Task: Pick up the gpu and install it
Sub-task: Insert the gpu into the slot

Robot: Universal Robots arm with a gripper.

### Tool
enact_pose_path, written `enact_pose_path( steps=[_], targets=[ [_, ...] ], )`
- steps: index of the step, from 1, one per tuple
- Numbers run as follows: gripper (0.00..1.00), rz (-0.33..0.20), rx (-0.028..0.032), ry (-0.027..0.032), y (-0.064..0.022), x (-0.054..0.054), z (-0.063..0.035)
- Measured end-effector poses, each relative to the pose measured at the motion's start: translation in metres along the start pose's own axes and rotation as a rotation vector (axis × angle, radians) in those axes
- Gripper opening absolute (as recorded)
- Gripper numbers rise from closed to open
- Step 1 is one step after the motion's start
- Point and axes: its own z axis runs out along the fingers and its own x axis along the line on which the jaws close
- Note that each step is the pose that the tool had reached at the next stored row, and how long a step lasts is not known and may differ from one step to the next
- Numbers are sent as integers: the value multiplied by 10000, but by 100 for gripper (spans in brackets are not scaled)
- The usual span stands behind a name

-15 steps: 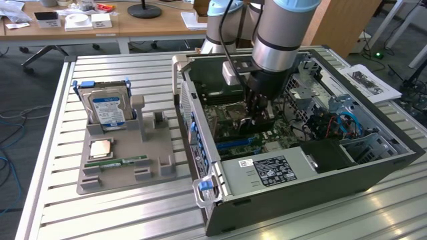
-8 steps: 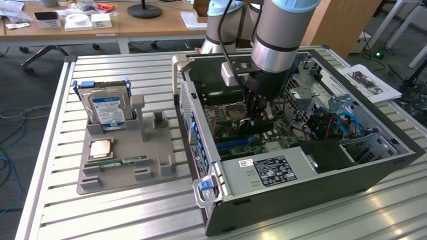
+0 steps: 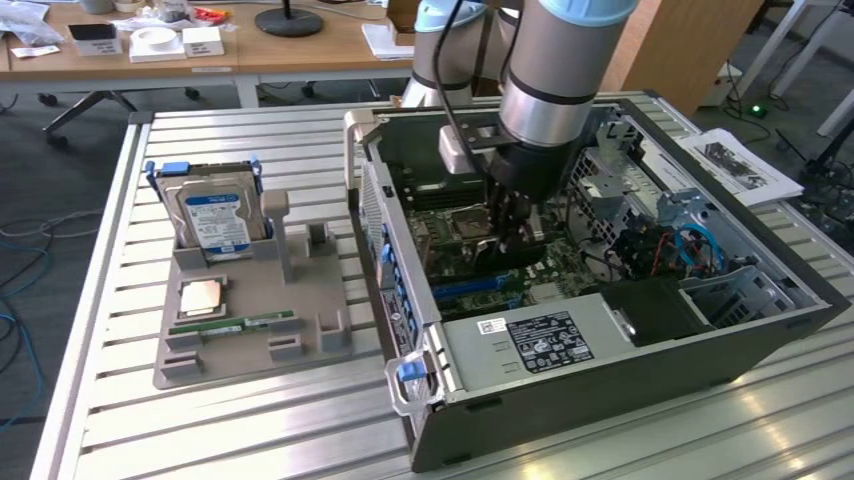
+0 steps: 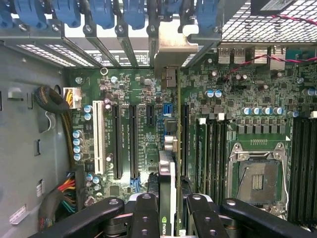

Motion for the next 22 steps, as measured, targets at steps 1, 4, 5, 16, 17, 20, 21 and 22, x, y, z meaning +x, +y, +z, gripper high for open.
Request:
enact_pose_path(
  steps=[1, 4, 5, 16, 17, 20, 21, 22],
  targets=[
    [27, 0, 0, 0, 3, 1, 0],
    [27, 1, 4, 1, 26, 2, -1],
    [27, 0, 6, 0, 32, 2, -1],
    [27, 0, 15, 1, 86, 6, -3],
    [27, 0, 16, 0, 89, 8, -2],
    [27, -1, 16, 0, 95, 19, -3],
    [27, 1, 16, 0, 97, 24, -3],
    [27, 1, 16, 0, 100, 24, -3]
  ],
)
